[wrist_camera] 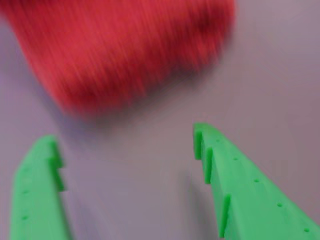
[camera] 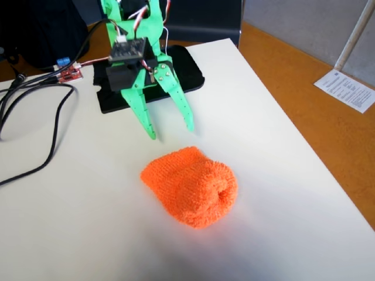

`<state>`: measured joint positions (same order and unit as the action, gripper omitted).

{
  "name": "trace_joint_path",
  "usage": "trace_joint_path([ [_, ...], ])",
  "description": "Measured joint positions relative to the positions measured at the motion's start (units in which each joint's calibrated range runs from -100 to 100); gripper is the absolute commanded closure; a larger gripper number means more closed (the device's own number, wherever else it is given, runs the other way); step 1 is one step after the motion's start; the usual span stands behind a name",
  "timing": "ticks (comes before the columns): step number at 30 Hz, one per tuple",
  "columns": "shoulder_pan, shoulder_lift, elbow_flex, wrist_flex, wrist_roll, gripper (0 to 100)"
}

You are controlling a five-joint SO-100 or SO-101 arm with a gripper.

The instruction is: Remove orange objects from table

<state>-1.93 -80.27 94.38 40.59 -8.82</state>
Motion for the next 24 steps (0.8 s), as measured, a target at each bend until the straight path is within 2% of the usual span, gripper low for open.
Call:
trace_joint_path([
  [2, 0.5, 7.6, -6.1, -5.5, 0.8, 73],
  [6, 2.8, 23.8, -18.8, -8.3, 4.4, 63],
  [12, 7.6, 43.8, -29.5, -6.5, 10.8, 58],
  [13, 7.8, 46.6, -30.9, -6.5, 11.3, 56],
  [15, 7.8, 51.6, -33.5, -7.7, 11.7, 45],
  [24, 3.7, 61.8, -39.7, -18.8, 13.5, 42],
])
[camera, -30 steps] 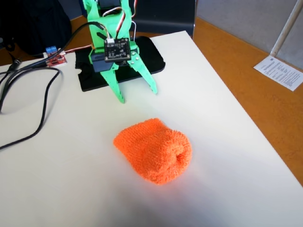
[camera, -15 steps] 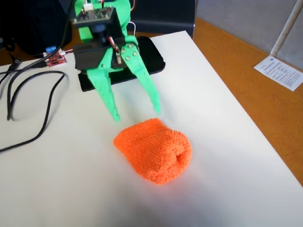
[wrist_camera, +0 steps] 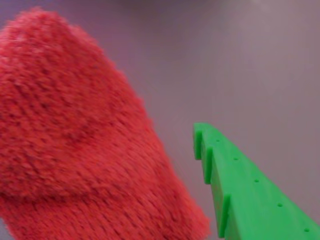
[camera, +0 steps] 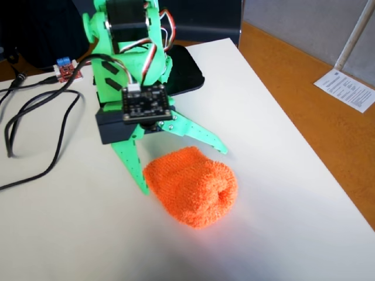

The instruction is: Remove orange objects from table

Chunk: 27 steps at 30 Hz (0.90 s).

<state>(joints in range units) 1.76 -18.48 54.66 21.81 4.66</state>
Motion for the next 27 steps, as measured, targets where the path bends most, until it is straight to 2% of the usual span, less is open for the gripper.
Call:
trace_joint_path([
  [4, -2.5, 2.3, 0.0, -4.9, 0.9, 43],
  [10, -1.8, 8.6, 0.0, -8.1, 2.2, 60],
  [11, -1.7, 9.3, 0.6, -8.6, 2.5, 71],
  [12, -1.7, 10.2, 0.7, -9.0, 2.7, 91],
  [13, -1.7, 10.7, 0.7, -9.4, 2.9, 100],
  [27, -3.1, 12.5, -1.1, -19.7, -1.5, 100],
])
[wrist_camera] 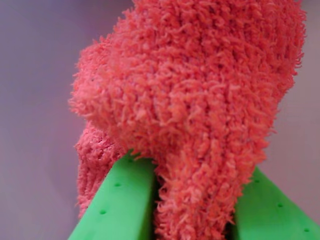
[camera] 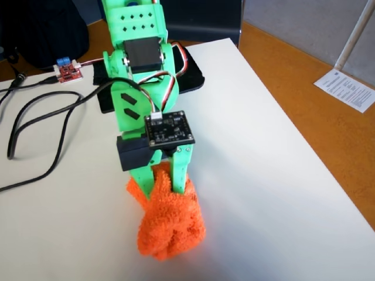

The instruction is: Remove orange objects from table

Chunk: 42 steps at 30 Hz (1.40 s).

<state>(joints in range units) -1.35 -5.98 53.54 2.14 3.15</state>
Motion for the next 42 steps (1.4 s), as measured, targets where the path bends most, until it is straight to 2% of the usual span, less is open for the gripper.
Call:
trace_joint_path([
  [7, -12.4, -12.1, -4.8, 1.3, -2.1, 100],
  [14, -37.3, -22.9, -10.7, 2.8, -0.8, 100],
  [17, -49.1, -24.9, -10.9, 2.8, 2.1, 86],
  [18, -52.5, -25.2, -10.9, 2.8, 3.0, 79],
  [19, -55.1, -25.4, -10.9, 2.5, 3.7, 66],
  [20, -57.2, -25.4, -10.9, 2.3, 4.4, 61],
  [24, -60.6, -25.4, -10.9, 2.3, 5.3, 46],
  [27, -61.0, -25.6, -10.9, 1.4, 4.6, 46],
  [32, -60.9, -25.6, -10.9, 1.4, 7.5, 46],
  [42, -58.1, -29.6, -6.3, 1.4, 6.8, 46],
])
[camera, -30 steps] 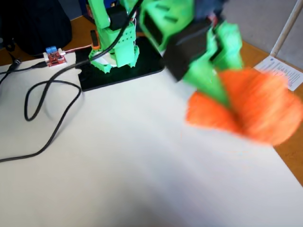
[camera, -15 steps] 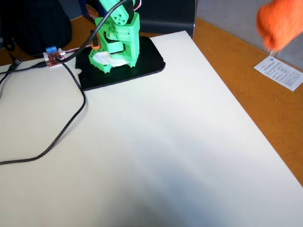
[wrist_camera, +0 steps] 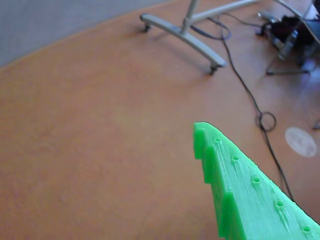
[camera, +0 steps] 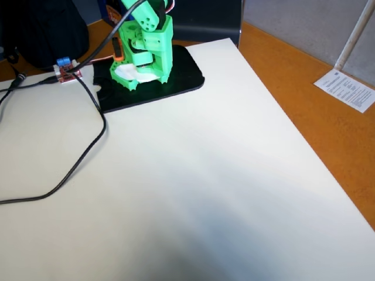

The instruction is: Remove orange objects from table

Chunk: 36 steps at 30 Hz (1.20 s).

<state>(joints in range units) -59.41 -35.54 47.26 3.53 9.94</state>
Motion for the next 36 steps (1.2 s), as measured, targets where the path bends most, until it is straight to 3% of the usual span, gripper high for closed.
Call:
trace_joint_path([
  [4, 6.5, -4.6, 6.9, 0.0, -2.7, 46],
  [8, 23.9, -9.7, 19.5, 0.0, -7.0, 46],
  [12, 42.2, -19.6, 36.8, 0.9, -5.6, 46],
  [17, 58.2, -33.2, 46.9, 21.0, -3.9, 46],
  [23, 64.0, -45.8, 52.0, 47.2, 0.5, 46],
  [26, 65.2, -50.8, 52.5, 58.8, 0.0, 46],
  [30, 64.3, -58.5, 52.6, 70.5, -8.4, 46],
  [36, 61.4, -61.6, 52.6, 73.1, -15.1, 46],
])
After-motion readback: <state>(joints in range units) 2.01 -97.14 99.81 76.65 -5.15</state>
